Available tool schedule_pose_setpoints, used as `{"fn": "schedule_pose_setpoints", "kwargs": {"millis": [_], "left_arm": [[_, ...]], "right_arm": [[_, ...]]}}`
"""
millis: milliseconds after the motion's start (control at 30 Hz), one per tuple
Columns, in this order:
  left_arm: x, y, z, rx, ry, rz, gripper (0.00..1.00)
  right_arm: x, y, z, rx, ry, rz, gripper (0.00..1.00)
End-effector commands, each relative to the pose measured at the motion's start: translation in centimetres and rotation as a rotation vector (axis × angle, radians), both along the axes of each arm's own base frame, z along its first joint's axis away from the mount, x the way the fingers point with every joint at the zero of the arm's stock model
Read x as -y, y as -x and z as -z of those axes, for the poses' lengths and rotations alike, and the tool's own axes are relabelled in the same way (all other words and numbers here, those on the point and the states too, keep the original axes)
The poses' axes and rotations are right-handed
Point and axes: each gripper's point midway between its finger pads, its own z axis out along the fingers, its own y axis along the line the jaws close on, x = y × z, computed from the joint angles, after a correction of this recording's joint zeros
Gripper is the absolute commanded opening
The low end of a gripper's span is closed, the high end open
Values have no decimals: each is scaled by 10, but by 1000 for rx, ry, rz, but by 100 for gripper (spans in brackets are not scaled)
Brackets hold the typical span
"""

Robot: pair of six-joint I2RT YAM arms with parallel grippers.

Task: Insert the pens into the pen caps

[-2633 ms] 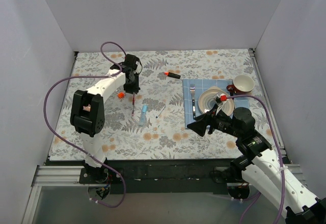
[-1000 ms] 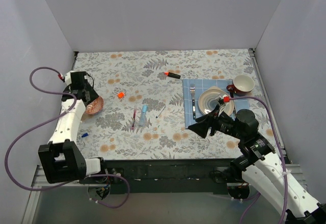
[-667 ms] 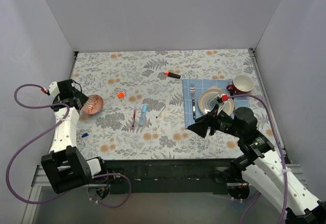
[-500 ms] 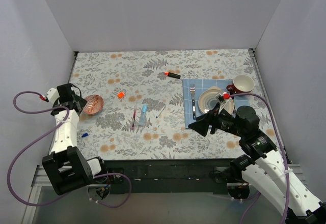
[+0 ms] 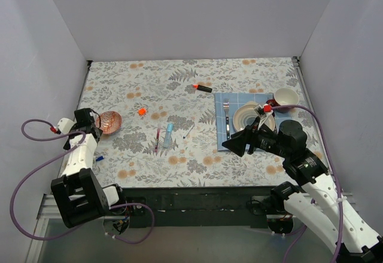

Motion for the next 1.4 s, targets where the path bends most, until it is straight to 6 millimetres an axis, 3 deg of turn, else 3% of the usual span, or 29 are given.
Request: {"fn": "schedule_pose_setpoints", "kwargs": {"millis": [0,67,333,567,833,1367], "left_arm": [[-11,-2,-18,90,-22,-150,73],[-5,11,-8,63,22,-233,72],[20,30,13,114,205,-526,68],[29,21,17,172,316,-589,64],[39,25,33,133,414,-683,57],[33,34,63,55,376,-713,38]], "right_arm": [[-1,-1,-26,45,-49,12,74],[-2,-1,-26,35,-46,3,74],[-3,0,-29,21,-48,0,73],[-2,-2,-29,10,-51,16,72],[-4,-5,-28,-11,-59,23,72],[-3,-7,-25,-10,-70,41,71]]}}
